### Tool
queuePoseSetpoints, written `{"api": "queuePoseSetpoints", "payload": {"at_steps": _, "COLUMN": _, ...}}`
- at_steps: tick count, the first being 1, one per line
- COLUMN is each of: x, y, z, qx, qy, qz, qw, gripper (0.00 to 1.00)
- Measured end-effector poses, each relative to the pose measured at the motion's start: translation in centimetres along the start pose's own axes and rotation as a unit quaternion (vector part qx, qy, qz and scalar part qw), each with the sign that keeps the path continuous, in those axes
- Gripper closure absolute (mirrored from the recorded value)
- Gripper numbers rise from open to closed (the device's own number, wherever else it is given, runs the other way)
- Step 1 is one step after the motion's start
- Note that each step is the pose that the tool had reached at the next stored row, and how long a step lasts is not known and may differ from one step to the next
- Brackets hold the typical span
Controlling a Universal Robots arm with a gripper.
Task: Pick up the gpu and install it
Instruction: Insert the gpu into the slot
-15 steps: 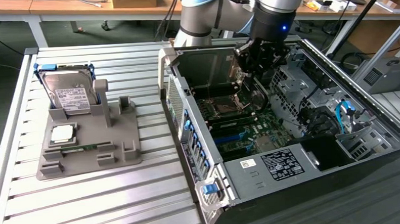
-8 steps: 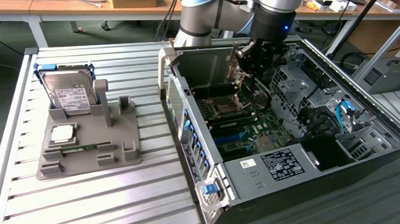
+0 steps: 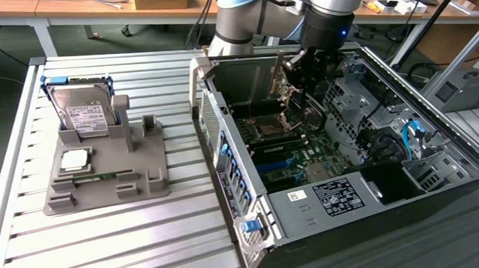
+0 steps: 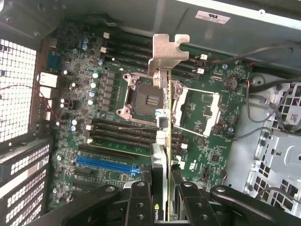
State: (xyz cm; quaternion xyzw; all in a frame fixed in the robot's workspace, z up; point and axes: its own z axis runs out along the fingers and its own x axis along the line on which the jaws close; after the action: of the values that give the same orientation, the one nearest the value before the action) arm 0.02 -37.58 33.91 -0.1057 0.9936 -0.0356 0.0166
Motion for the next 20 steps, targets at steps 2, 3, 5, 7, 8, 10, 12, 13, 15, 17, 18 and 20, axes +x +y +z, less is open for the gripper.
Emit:
{"api": "queuePoseSetpoints", "payload": {"at_steps": 2, "x": 0.00, "y": 0.00, "z": 0.00, "qx": -0.0002, "qy": -0.0007, "qz": -0.009, "qw": 1.0000, "gripper": 0.73}}
{"api": "queuePoseSetpoints", "payload": {"at_steps": 3, "x": 0.00, "y": 0.00, "z": 0.00, "qx": -0.0004, "qy": -0.0011, "qz": -0.014, "qw": 0.9999, "gripper": 0.73}}
{"api": "queuePoseSetpoints", "payload": {"at_steps": 5, "x": 0.00, "y": 0.00, "z": 0.00, "qx": -0.0006, "qy": -0.0019, "qz": -0.025, "qw": 0.9997, "gripper": 0.73}}
{"api": "queuePoseSetpoints", "payload": {"at_steps": 7, "x": 0.00, "y": 0.00, "z": 0.00, "qx": -0.0008, "qy": -0.0024, "qz": -0.032, "qw": 0.9995, "gripper": 0.73}}
{"api": "queuePoseSetpoints", "payload": {"at_steps": 8, "x": 0.00, "y": 0.00, "z": 0.00, "qx": -0.0009, "qy": -0.0026, "qz": -0.035, "qw": 0.9994, "gripper": 0.73}}
{"api": "queuePoseSetpoints", "payload": {"at_steps": 10, "x": 0.00, "y": 0.00, "z": 0.00, "qx": -0.0011, "qy": -0.0032, "qz": -0.042, "qw": 0.9991, "gripper": 0.73}}
{"api": "queuePoseSetpoints", "payload": {"at_steps": 12, "x": 0.00, "y": 0.00, "z": 0.00, "qx": -0.0013, "qy": -0.0037, "qz": -0.049, "qw": 0.9988, "gripper": 0.73}}
{"api": "queuePoseSetpoints", "payload": {"at_steps": 13, "x": 0.00, "y": 0.00, "z": 0.00, "qx": -0.0014, "qy": -0.0040, "qz": -0.053, "qw": 0.9986, "gripper": 0.73}}
{"api": "queuePoseSetpoints", "payload": {"at_steps": 15, "x": 0.00, "y": 0.00, "z": 0.00, "qx": -0.0015, "qy": -0.0044, "qz": -0.059, "qw": 0.9983, "gripper": 0.73}}
{"api": "queuePoseSetpoints", "payload": {"at_steps": 17, "x": 0.00, "y": 0.00, "z": 0.00, "qx": -0.0017, "qy": -0.0050, "qz": -0.067, "qw": 0.9977, "gripper": 0.73}}
{"api": "queuePoseSetpoints", "payload": {"at_steps": 18, "x": 0.00, "y": 0.00, "z": 0.00, "qx": -0.0018, "qy": -0.0054, "qz": -0.072, "qw": 0.9974, "gripper": 0.73}}
{"api": "queuePoseSetpoints", "payload": {"at_steps": 20, "x": 0.00, "y": 0.00, "z": 0.00, "qx": -0.0020, "qy": -0.0059, "qz": -0.079, "qw": 0.9969, "gripper": 0.73}}
